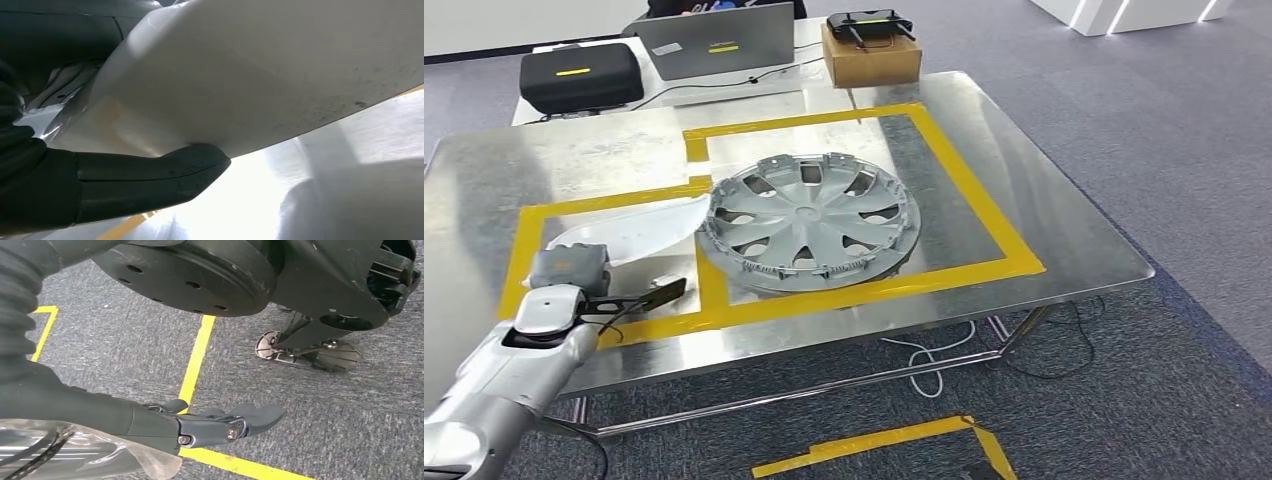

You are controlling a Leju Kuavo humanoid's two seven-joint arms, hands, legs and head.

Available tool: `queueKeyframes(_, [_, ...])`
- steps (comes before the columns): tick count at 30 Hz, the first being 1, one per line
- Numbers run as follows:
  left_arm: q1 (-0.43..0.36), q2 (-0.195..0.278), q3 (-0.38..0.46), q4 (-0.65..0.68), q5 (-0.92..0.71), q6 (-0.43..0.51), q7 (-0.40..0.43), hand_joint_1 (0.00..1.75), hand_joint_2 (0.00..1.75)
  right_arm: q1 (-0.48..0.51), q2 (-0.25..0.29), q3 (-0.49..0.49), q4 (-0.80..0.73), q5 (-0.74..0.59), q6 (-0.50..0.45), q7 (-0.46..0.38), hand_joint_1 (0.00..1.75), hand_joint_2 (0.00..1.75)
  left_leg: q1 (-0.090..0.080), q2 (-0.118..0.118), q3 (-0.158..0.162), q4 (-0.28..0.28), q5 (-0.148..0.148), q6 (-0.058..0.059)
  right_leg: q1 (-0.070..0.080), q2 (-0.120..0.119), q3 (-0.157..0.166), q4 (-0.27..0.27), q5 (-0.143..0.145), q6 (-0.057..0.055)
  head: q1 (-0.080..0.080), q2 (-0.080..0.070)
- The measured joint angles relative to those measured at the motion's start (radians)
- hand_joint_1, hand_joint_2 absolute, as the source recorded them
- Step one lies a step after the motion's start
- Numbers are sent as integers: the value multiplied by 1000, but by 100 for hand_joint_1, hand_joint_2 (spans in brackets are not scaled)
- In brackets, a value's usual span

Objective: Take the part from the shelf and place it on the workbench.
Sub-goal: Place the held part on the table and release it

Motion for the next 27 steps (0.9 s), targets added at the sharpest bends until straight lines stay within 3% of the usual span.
queueKeyframes(1, [-2,-2,-7,4,0,3,10,0,175,0,0,1,0,0,0,0,0,0,0,0,0,0,0,0,0,0,0,0,0,0,0,0])
queueKeyframes(18, [-9,-7,-23,20,0,24,53,0,175,2,0,4,0,-1,-4,5,0,0,0,0,0,0,0,0,0,0,0,0,0,0,0,0])
queueKeyframes(22, [-2,-8,-20,7,0,63,37,0,0,2,0,4,0,-4,-4,5,0,0,0,0,0,0,0,0,0,0,0,0,0,0,0,0])
queueKeyframes(27, [107,-37,20,-192,22,158,-86,0,0,12,0,4,0,-27,-6,1,0,0,-1,0,0,0,-1,2,0,0,0,0,-1,1,0,0])
